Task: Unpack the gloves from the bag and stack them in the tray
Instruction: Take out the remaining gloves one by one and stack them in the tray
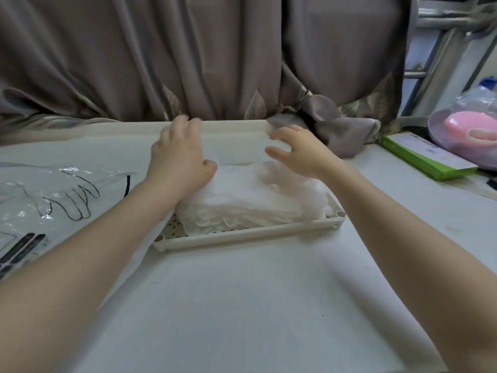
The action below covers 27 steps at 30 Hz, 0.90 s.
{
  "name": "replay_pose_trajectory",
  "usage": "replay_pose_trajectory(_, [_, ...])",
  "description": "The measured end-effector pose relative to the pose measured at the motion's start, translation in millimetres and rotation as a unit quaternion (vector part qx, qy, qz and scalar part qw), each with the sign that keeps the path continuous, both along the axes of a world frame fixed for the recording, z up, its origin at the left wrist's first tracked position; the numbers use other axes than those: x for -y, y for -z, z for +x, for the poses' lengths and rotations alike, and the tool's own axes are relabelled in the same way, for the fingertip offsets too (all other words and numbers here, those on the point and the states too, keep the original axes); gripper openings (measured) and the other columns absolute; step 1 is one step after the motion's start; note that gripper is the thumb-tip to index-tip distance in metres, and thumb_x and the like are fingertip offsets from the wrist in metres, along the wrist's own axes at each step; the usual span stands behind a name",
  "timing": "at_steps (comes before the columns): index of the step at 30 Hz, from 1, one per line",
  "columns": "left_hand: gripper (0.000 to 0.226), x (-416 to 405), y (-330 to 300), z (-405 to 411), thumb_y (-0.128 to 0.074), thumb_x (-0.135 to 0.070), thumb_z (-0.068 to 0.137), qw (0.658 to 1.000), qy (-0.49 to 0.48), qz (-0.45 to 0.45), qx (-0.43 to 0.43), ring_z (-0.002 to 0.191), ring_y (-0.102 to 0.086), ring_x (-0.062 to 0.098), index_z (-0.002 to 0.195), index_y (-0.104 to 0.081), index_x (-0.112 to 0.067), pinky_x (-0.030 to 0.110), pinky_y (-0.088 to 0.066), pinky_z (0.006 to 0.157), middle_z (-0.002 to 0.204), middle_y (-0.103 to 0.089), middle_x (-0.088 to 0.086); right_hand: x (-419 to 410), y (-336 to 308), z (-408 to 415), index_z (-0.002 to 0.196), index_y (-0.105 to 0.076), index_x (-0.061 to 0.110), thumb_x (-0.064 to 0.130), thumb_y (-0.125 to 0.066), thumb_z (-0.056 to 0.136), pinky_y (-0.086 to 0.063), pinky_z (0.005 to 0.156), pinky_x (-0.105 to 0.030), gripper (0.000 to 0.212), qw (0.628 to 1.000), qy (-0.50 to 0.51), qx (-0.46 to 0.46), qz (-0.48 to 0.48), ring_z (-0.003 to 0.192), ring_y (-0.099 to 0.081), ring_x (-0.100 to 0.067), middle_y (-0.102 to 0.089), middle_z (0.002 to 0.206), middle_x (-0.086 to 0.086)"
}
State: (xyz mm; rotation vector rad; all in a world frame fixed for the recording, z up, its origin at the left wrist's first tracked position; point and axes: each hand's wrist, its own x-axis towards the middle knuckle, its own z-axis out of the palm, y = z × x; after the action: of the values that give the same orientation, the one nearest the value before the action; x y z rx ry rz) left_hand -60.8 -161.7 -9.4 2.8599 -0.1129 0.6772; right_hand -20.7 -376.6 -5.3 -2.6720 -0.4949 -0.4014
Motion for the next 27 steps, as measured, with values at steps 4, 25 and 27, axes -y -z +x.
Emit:
replay_pose_trajectory(4, [0.078, 18.6, 1.8, 6.3, -0.024, -0.058, 0.079, 0.963, 0.219, 0.107, -0.116, 0.133, -0.034, 0.026, 0.134, -0.046, -0.008, 0.033, -0.020, 0.110, 0.143, -0.041, 0.011, -21.7, 16.0, -24.6, 0.144, -0.032, 0.018, 0.061, -0.054, 0.082, -0.013, 0.115, -0.037, 0.079, 0.981, -0.100, -0.049, -0.158, 0.140, -0.026, -0.023, -0.032, 0.151, -0.002])
replay_pose_trajectory(25, [0.058, -99.7, 17.3, -57.5, -0.057, -0.023, 0.089, 0.940, 0.126, -0.081, -0.308, 0.122, -0.045, 0.011, 0.142, -0.035, -0.024, 0.022, -0.034, 0.099, 0.142, -0.042, -0.007, -118.2, 20.1, -116.3, 0.095, -0.066, 0.009, 0.021, -0.046, 0.094, -0.047, 0.073, -0.038, 0.024, 0.993, -0.079, 0.080, 0.034, 0.085, -0.055, -0.024, -0.061, 0.098, -0.005])
replay_pose_trajectory(27, [0.061, -98.5, 19.8, -55.1, -0.062, -0.031, 0.087, 0.951, 0.112, -0.083, -0.276, 0.110, -0.050, 0.013, 0.141, -0.036, -0.019, 0.023, -0.037, 0.092, 0.136, -0.047, -0.002, -131.3, 22.9, -118.1, 0.094, -0.067, 0.008, 0.019, -0.046, 0.093, -0.047, 0.074, -0.039, 0.024, 0.993, -0.087, 0.073, 0.039, 0.085, -0.055, -0.024, -0.061, 0.096, -0.006])
